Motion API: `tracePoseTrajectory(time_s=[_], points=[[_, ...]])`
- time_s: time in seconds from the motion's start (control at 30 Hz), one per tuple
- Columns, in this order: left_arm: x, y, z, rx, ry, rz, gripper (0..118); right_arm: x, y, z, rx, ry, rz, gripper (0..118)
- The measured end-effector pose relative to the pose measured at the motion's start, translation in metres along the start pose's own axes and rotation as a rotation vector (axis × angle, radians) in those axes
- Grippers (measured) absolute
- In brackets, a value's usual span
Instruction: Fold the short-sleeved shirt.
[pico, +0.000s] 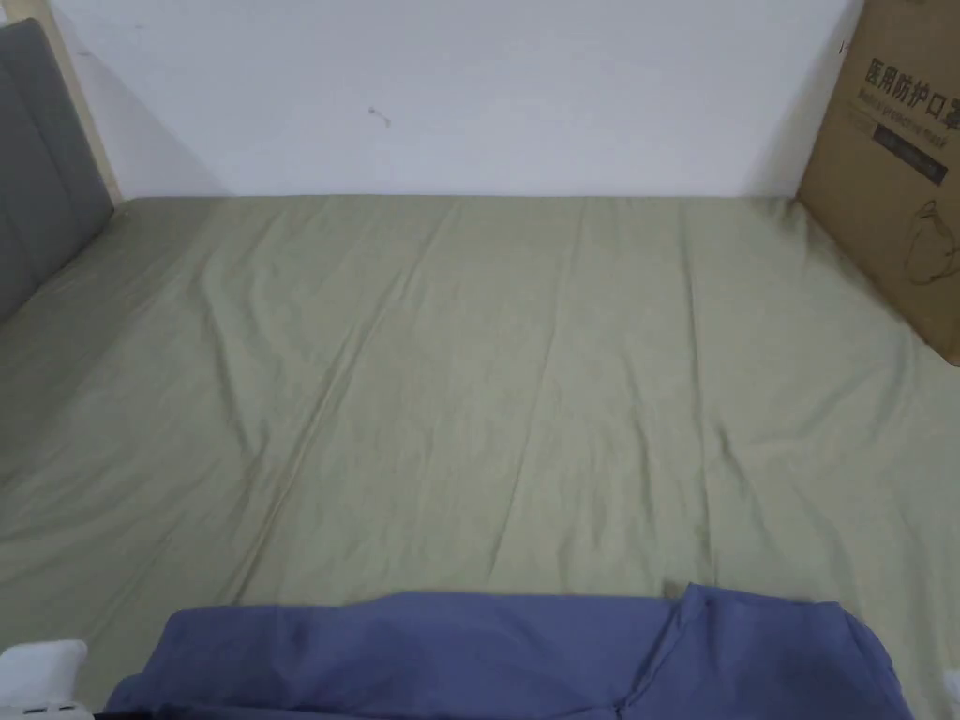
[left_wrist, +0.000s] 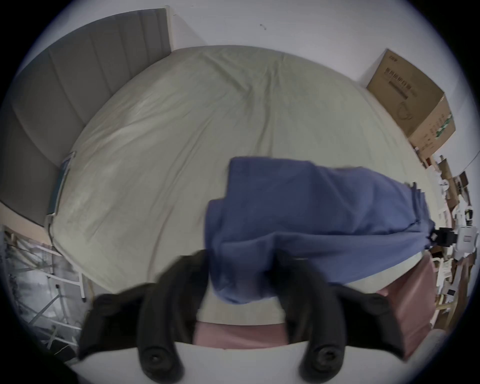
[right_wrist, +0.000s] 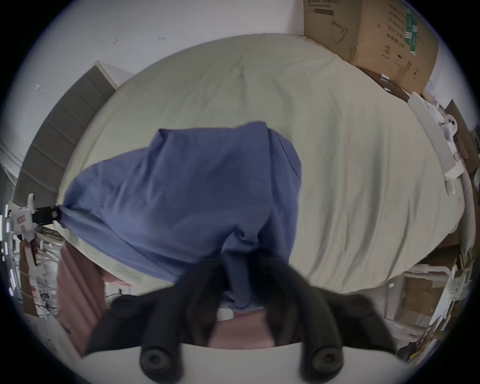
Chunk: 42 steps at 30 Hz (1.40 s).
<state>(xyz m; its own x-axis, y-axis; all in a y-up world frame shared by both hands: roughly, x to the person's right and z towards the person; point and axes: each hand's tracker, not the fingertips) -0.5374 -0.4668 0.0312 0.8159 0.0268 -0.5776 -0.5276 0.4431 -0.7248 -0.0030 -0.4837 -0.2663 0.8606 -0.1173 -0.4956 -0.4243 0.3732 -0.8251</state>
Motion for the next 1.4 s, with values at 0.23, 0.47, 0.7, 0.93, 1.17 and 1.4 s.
tracePoseTrajectory(time_s=[0.23,0.47,0.7,0.93,1.17,1.4], points=[[-0.019,0.011,0.041,0.132,-0.105,0.196,98,-0.02,0.027,0.045,0.221,-0.051,0.03,63],[-0.023,-0.006,0.04,0.153,-0.282,0.327,0,-0.092,0.042,0.041,0.319,0.1,0.07,1],[-0.057,-0.023,0.03,0.168,-0.44,0.615,55,-0.159,0.045,0.01,0.247,0.2,0.131,1],[-0.081,-0.026,-0.029,0.092,-0.558,0.783,117,-0.19,0.047,0.003,0.193,0.25,0.205,1],[-0.073,-0.033,-0.062,0.034,-0.612,0.893,69,-0.19,0.047,0.003,0.172,0.227,0.233,1],[-0.059,-0.018,-0.056,0.03,-0.499,0.838,9,-0.174,0.044,0.004,0.169,0.231,0.188,1]])
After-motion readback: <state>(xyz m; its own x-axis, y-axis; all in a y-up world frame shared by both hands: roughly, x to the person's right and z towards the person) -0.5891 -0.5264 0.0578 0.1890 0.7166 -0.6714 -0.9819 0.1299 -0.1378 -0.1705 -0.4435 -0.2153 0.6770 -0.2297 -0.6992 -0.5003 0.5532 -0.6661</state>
